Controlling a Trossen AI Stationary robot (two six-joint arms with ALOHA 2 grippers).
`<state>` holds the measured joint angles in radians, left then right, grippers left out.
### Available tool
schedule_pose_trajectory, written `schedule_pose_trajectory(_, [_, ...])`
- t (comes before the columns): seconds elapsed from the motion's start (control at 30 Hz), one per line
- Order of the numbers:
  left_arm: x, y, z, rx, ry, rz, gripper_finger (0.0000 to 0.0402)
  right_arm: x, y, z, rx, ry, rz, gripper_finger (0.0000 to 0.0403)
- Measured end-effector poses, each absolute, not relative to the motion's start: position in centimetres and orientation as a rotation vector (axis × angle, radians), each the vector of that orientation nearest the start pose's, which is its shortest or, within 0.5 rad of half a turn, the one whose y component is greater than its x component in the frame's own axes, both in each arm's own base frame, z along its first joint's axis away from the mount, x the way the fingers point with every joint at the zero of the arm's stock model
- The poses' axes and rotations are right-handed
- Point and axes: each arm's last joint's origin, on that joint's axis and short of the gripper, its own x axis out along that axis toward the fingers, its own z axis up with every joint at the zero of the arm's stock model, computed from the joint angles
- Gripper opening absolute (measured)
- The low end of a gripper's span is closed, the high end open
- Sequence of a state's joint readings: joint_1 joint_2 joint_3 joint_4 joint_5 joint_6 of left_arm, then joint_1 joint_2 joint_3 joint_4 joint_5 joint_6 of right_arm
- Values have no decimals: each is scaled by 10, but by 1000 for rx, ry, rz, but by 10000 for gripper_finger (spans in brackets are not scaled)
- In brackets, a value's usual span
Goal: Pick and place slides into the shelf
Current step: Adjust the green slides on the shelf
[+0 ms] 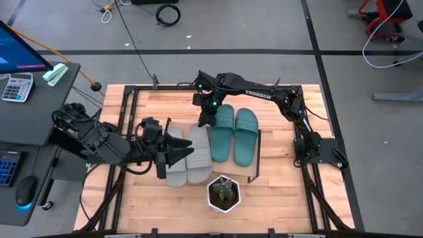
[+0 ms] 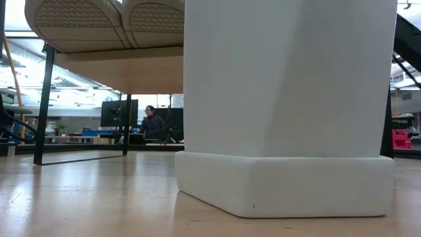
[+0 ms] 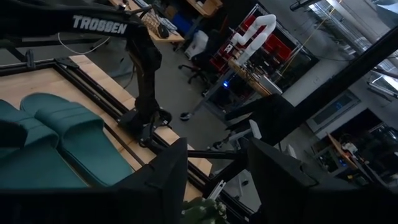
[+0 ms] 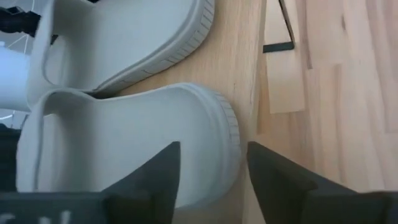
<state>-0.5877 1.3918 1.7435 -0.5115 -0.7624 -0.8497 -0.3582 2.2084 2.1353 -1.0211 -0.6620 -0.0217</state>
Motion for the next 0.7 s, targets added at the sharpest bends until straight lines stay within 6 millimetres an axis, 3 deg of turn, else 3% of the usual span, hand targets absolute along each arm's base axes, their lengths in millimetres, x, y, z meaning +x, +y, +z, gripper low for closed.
schedule_pose_trajectory(0.2, [235,-133,488,-734,58,222,174,432,-155,305,482,873,253,217])
schedule_pose_trajectory(0.3, [236,-132,488,-730,61,228,176,437,-156,321,477,757,234,220])
schedule_pose_trajectory(0.5, [237,-129,487,-723,65,242,172,460,-138,344,416,524,218,209])
schedule_pose_trajectory(0.7, [237,-129,486,-686,64,259,171,466,-114,340,305,557,204,186])
